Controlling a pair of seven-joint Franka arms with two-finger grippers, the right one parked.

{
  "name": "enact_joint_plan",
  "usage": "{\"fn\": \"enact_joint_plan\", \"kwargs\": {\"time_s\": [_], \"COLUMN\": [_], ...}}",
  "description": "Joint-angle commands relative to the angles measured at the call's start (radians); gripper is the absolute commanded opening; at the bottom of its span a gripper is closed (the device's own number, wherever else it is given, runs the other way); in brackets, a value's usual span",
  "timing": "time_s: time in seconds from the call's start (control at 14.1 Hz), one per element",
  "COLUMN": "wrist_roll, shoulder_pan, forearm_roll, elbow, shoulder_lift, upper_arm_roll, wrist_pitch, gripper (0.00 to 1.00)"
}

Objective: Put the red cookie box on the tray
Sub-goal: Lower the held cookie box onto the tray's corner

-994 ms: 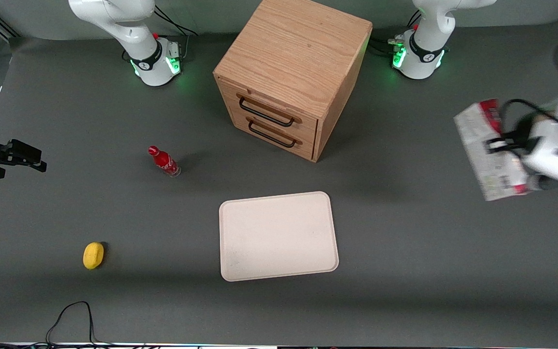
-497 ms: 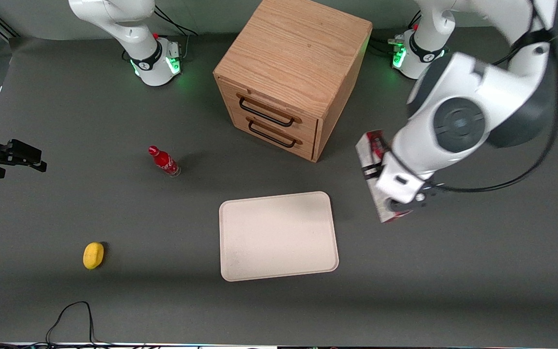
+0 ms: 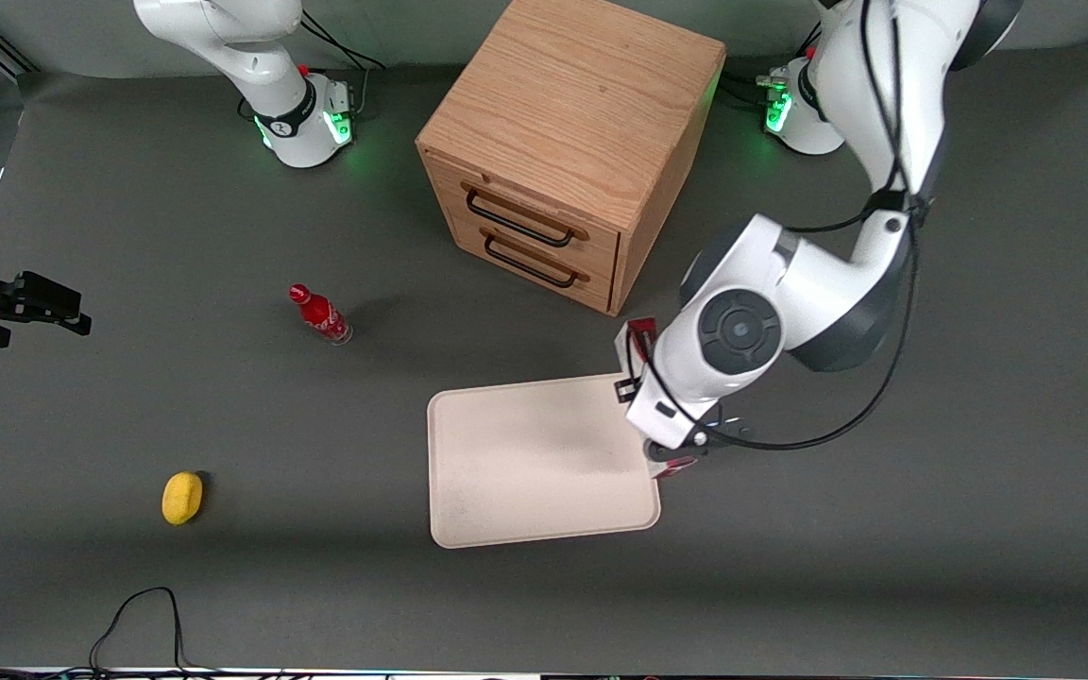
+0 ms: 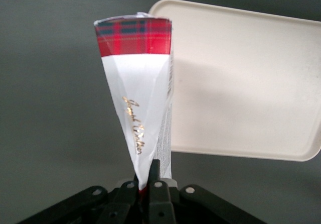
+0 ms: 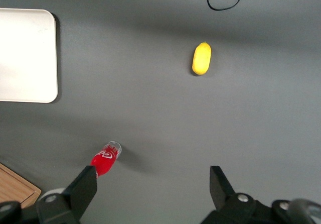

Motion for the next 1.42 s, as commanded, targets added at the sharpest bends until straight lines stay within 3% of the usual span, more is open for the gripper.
{"fn": "enact_joint_plan", "kwargs": {"time_s": [0.0, 0.64, 1.14, 1.21, 1.28, 1.35], "wrist_roll": [-0.014, -0.009, -0.009, -0.009, -0.009, -0.009], "shoulder_pan": [-0.047, -0.056, -0.055, -0.055, -0.053, -0.055], "forearm_roll": [0.023, 0.134, 0.134, 0.134, 0.134, 0.134], "elbow": [0.066, 0.066, 0.066, 0.064, 0.063, 0.063], "shoulder_lift": [0.074, 0.177, 0.189, 0.189, 0.187, 0.187], "upper_arm_roll": [0.013, 0.014, 0.015, 0.015, 0.017, 0.017], "wrist_pitch": [0.036, 0.12, 0.125, 0.143, 0.153, 0.154], "gripper": [0.03, 0.0, 0.03, 0.09, 0.22, 0.56]}}
